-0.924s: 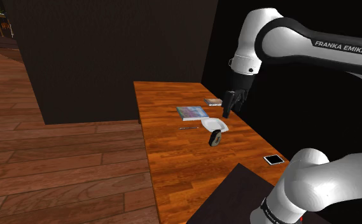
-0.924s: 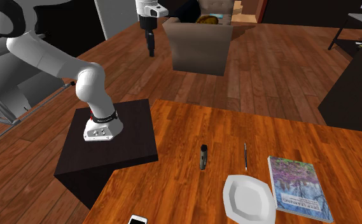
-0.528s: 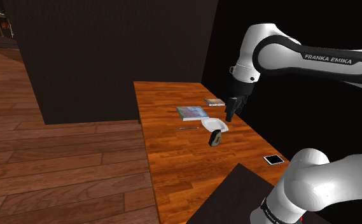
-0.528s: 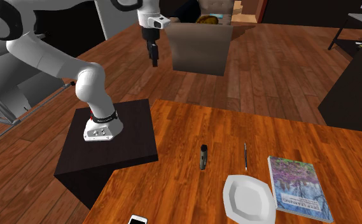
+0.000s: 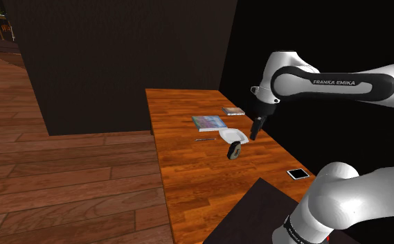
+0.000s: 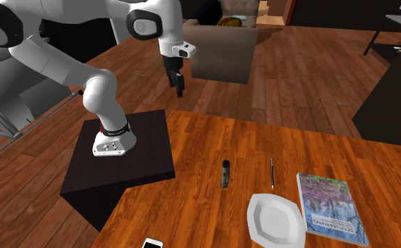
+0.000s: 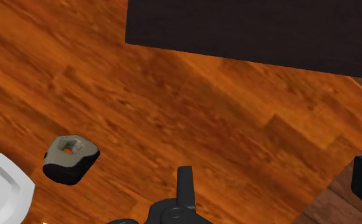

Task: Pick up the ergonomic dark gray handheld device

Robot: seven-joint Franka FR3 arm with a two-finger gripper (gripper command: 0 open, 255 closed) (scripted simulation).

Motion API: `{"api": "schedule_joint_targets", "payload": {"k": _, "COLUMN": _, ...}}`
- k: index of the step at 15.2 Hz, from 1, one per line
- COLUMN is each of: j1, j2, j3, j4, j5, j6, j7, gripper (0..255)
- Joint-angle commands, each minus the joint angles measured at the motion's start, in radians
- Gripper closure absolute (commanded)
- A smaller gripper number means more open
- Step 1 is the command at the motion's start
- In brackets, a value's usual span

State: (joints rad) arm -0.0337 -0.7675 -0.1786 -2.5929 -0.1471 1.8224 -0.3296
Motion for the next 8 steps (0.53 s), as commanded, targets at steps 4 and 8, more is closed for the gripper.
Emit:
{"api": "schedule_joint_targets", "payload": {"k": 4, "j1": -0.014, "j2": 0.100, "j3": -0.113, "j4": -0.042, "j5": -0.077, "j6": 0.168, "j7": -0.160, "gripper": 0}}
{"api": "schedule_joint_targets", "payload": {"k": 8, "j1": -0.014, "j2": 0.216, "j3": -0.209, "j4": -0.038, "j5": -0.118, "j6": 0.303, "j7": -0.291, "gripper": 0}}
